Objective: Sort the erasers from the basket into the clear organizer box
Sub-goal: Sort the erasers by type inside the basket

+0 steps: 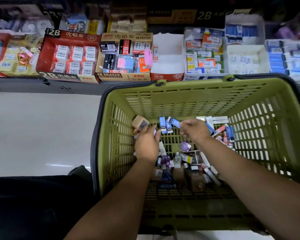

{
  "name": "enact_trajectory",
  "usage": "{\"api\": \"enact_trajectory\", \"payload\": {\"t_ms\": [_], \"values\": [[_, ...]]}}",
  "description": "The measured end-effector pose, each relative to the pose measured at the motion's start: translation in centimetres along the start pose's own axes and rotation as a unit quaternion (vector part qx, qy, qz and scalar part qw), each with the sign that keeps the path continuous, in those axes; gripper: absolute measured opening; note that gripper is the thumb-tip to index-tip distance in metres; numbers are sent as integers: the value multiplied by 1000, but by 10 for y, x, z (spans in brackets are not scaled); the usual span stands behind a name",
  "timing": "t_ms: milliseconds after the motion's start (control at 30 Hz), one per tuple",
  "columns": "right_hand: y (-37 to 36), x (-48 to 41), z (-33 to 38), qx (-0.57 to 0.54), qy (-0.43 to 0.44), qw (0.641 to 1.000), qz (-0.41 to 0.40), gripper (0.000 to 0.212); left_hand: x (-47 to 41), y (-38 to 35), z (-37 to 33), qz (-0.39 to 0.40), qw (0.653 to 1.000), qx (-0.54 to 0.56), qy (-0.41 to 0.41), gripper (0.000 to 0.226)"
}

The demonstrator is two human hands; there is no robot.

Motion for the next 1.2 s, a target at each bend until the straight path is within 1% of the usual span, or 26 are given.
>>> {"api": "enact_trajectory", "payload": {"t_ms": [100, 167, 233, 300, 333, 400, 567, 700, 800, 867, 933, 967, 1033, 1100, 1200], "values": [[7, 5, -15, -52, -61, 997, 8, 19, -14, -4, -18, 43, 998, 17, -35, 44], [5, 6, -20, -95, -77, 992, 26, 17, -22, -8, -26, 63, 997, 21, -33, 48], [0, 4, -20, -126, -89, 987, 46, 17, -27, -11, -28, 67, 997, 18, -27, 51], [-5, 0, -18, -136, -100, 984, 54, 19, -30, -13, -27, 70, 997, 21, -30, 56], [-7, -2, -17, -120, -103, 986, 51, 20, -31, -14, -26, 73, 997, 23, -33, 58], [-11, -8, -17, -55, -94, 993, 38, 23, -33, -16, -25, 82, 996, 18, -42, 60], [-20, -17, -13, 83, -16, 996, 5, 19, -34, -19, -18, 111, 992, 6, -61, 68], [-26, -15, -9, 130, 14, 991, 37, 12, -37, -19, -11, 84, 994, -21, -61, 67], [-30, -15, -9, 186, 39, 980, 64, 12, -38, -17, -6, 78, 994, -26, -66, 67], [-30, -15, -9, 209, 52, 975, 58, 12, -36, -13, -4, 80, 994, -12, -75, 66], [-26, -15, -10, 237, 69, 968, 42, 13, -31, -7, -2, 70, 993, -12, -94, 63], [-24, -14, -11, 255, 76, 963, 47, 14, -28, -3, 0, 62, 992, -21, -104, 59], [-22, -10, -16, 289, 86, 949, 89, 17, -19, 5, 6, 56, 991, -46, -116, 52], [-25, -5, -21, 319, 96, 933, 133, 27, -7, 10, 15, 87, 986, -82, -119, 47], [-37, 3, -27, 344, 95, 917, 177, 44, 12, 11, 25, 184, 972, -108, -97, 52]]}}
Point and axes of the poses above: each hand's wrist, its own x-axis away from the middle knuckle, its own y-axis out of the back of the hand, z = x × y, the point moved 1 cm from there along -x, towards the middle knuckle, and after that the axes turned 7 degrees about -y, right-handed, at the moved point
